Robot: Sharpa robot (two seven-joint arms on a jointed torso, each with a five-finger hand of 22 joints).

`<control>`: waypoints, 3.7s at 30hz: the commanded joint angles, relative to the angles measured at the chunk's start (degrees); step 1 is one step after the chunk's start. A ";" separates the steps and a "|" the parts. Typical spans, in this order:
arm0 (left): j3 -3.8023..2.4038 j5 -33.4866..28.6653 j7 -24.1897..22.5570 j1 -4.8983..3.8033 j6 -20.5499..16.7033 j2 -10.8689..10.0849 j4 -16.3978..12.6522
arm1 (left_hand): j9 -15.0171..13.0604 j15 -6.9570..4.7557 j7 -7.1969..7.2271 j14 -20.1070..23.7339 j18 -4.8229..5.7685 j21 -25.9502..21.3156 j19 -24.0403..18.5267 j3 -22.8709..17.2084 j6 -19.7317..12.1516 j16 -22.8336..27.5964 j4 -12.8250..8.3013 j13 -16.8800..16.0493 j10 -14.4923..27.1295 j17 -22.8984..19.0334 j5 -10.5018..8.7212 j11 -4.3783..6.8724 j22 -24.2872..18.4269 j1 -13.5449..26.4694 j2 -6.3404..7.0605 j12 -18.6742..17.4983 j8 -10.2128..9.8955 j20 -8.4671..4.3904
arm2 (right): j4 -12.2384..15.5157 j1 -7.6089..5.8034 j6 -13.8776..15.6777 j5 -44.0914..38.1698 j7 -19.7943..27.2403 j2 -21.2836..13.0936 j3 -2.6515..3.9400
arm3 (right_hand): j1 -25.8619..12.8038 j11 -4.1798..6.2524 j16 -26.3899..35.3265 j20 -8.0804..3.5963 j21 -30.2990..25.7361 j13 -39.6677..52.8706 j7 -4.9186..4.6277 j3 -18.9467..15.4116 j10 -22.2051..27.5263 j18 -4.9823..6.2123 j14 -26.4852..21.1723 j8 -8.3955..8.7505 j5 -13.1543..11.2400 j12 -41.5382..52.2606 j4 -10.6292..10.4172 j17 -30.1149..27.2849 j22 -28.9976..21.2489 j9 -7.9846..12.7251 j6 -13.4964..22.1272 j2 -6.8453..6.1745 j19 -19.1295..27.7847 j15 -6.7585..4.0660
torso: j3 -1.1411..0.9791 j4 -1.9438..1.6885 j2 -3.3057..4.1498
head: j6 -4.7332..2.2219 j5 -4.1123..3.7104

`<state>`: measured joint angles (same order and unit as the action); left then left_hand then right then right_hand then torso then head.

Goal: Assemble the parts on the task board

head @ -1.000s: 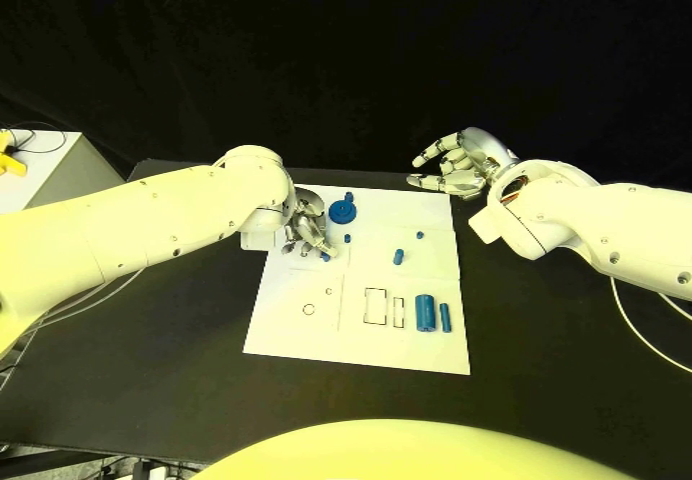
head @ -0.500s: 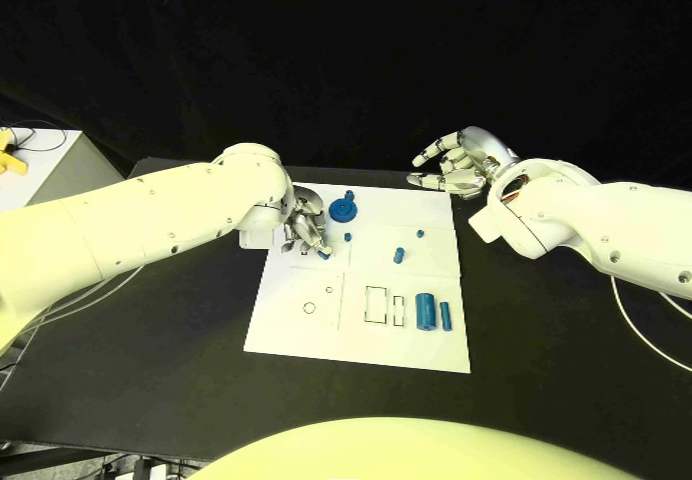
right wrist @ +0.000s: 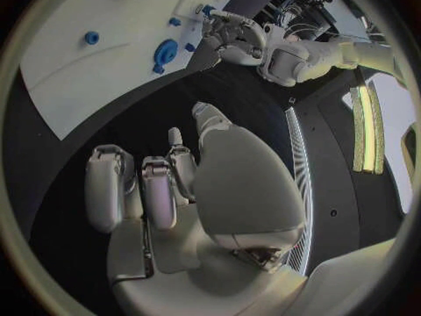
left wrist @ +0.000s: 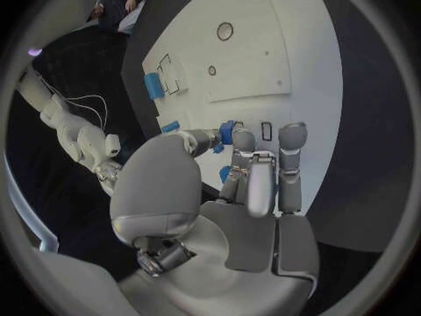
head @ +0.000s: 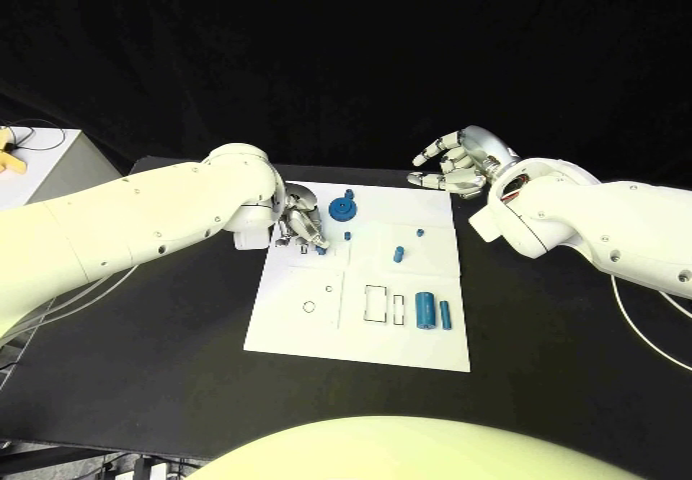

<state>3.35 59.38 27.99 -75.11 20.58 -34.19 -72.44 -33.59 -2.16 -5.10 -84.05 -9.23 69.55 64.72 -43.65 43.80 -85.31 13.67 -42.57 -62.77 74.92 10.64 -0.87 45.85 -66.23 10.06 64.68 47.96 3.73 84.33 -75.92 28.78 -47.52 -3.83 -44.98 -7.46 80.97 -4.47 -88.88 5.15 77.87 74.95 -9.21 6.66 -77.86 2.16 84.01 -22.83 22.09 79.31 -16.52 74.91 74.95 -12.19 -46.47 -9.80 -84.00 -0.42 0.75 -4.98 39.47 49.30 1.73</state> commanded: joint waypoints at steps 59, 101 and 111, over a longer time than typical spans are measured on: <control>1.17 8.10 0.54 3.42 -15.42 -2.49 -5.20 | -7.95 -2.50 2.10 -4.37 2.52 6.73 7.33 -13.33 5.39 -2.27 -15.62 -6.86 -8.07 9.43 14.69 2.19 10.92 5.28 2.50 3.83 0.49 -1.96 | -0.17 0.19 -0.87 -0.24 0.44 -0.33 0.02 | -0.56 -0.09 0.20 0.59 -0.49 2.48 -0.19 0.53 0.40 0.60 5.32 0.27 0.38 -0.19 0.00 12.63 7.70 0.12 0.35 0.13 -1.85 0.51 | -0.02 -0.02 0.10 | 0.70 0.71; 1.12 8.26 0.76 3.47 -11.05 -2.32 -5.03 | -7.97 -2.59 2.20 -4.41 2.58 6.93 7.52 -13.45 5.60 -2.30 -15.95 -6.71 -8.12 9.52 15.18 2.29 11.21 5.16 2.61 3.69 0.42 -2.03 | -0.30 0.24 -1.25 -0.25 0.19 -0.34 0.02 | -0.67 -0.10 0.20 0.60 -0.53 2.50 -0.19 0.61 0.38 0.60 5.32 0.27 0.38 -0.14 0.02 12.63 7.69 0.15 0.35 0.09 -1.84 0.52 | -0.04 0.01 0.15 | 0.70 0.78; 1.11 7.27 1.24 3.42 -6.07 -0.78 -3.46 | -7.96 -2.60 2.20 -4.49 2.61 7.02 7.59 -13.41 5.74 -2.42 -15.94 -6.65 -8.18 9.81 15.35 2.29 11.35 5.22 2.57 3.64 0.37 -2.05 | -0.35 0.25 -1.37 -0.25 0.15 -0.22 0.02 | -0.67 -0.10 0.20 0.60 -0.53 2.50 -0.19 0.61 0.38 0.60 5.32 0.27 0.38 -0.14 0.02 12.63 7.69 0.15 0.35 0.09 -1.84 0.52 | -0.12 0.07 0.07 | 0.70 0.88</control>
<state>4.25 67.38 28.71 -71.95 9.99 -35.27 -76.03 -41.50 -4.39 -3.84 -84.05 -7.47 76.28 71.97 -44.19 48.45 -87.54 11.05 -49.30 -70.87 74.91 25.74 1.22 57.11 -60.82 13.20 68.27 48.26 1.76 83.98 -75.71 28.27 -47.52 -3.95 -45.24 -7.47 80.98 -4.47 -88.88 5.56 77.66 74.91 -9.20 6.98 -77.86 2.16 84.01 -22.83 22.09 79.31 -16.51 74.91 74.92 -12.11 -46.47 -9.80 -84.01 -0.42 0.66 -4.98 39.57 50.02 2.55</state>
